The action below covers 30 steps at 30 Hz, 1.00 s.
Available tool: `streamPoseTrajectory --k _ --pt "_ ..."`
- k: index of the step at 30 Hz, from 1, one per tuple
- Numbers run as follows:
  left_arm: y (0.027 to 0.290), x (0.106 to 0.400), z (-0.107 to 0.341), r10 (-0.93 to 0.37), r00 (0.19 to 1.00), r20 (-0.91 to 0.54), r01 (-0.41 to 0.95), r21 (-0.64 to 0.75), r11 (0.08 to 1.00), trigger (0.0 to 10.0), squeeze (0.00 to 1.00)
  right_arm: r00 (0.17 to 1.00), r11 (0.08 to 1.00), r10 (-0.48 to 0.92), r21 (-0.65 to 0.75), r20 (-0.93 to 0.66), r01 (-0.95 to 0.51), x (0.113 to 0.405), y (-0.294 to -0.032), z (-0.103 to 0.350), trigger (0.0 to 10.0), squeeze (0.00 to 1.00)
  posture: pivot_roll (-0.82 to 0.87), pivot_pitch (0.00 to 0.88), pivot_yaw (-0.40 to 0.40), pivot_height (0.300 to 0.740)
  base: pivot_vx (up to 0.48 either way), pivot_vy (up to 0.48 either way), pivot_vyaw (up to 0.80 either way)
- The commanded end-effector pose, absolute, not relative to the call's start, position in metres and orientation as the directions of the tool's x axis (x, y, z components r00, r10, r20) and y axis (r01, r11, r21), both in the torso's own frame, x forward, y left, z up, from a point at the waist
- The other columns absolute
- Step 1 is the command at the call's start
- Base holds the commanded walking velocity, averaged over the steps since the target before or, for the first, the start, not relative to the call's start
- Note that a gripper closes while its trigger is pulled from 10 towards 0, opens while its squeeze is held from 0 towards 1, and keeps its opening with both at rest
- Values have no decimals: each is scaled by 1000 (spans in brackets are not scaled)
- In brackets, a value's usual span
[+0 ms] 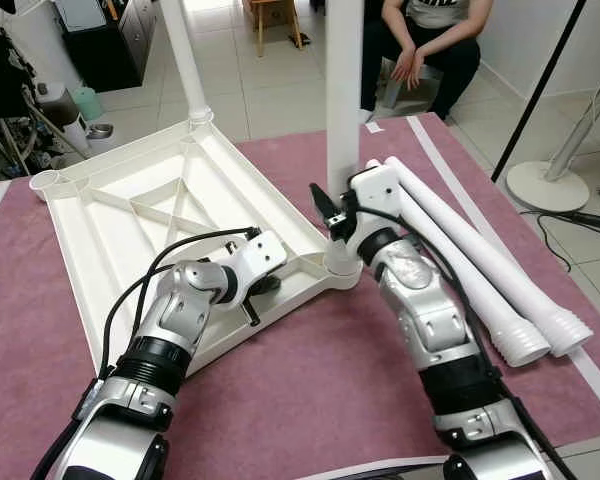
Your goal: Building children table
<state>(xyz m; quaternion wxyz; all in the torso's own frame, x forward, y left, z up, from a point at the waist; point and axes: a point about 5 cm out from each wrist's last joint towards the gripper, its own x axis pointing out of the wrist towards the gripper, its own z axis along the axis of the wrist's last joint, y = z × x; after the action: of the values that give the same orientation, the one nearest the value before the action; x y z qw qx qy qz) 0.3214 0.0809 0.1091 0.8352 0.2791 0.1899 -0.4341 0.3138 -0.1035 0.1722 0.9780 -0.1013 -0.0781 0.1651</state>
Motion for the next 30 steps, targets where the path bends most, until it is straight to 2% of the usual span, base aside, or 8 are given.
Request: streamPoseTrajectory --k 1,6,11,17,26,30 --pt "102 335 111 -357 834 -422 547 543 636 10000 0 963 932 259 -243 -68 -268 307 -116 127 10000 0 6 0 116 740 0 0 0" --pt "101 335 111 -359 834 -420 548 544 636 10000 0 963 935 269 -229 -33 -270 296 -112 123 10000 0 3 0 115 740 0 0 0" --pt "101 336 111 -360 833 -419 548 544 635 10000 0 981 967 194 -168 6 -190 290 -125 119 10000 0 -2 0 120 740 0 0 0" --pt "101 336 111 -363 831 -421 552 544 632 10000 0 988 979 155 -138 15 -151 292 -130 117 10000 0 -4 1 125 740 0 0 0" --pt "101 336 111 -363 831 -421 552 545 631 10000 0 1000 996 25 -82 4 -25 301 -132 118 10000 0 3 4 123 740 0 0 0" --pt "102 335 110 -361 832 -422 551 545 632 10000 0 1000 996 25 -84 1 -25 299 -127 115 10000 0 3 5 122 740 0 0 0"
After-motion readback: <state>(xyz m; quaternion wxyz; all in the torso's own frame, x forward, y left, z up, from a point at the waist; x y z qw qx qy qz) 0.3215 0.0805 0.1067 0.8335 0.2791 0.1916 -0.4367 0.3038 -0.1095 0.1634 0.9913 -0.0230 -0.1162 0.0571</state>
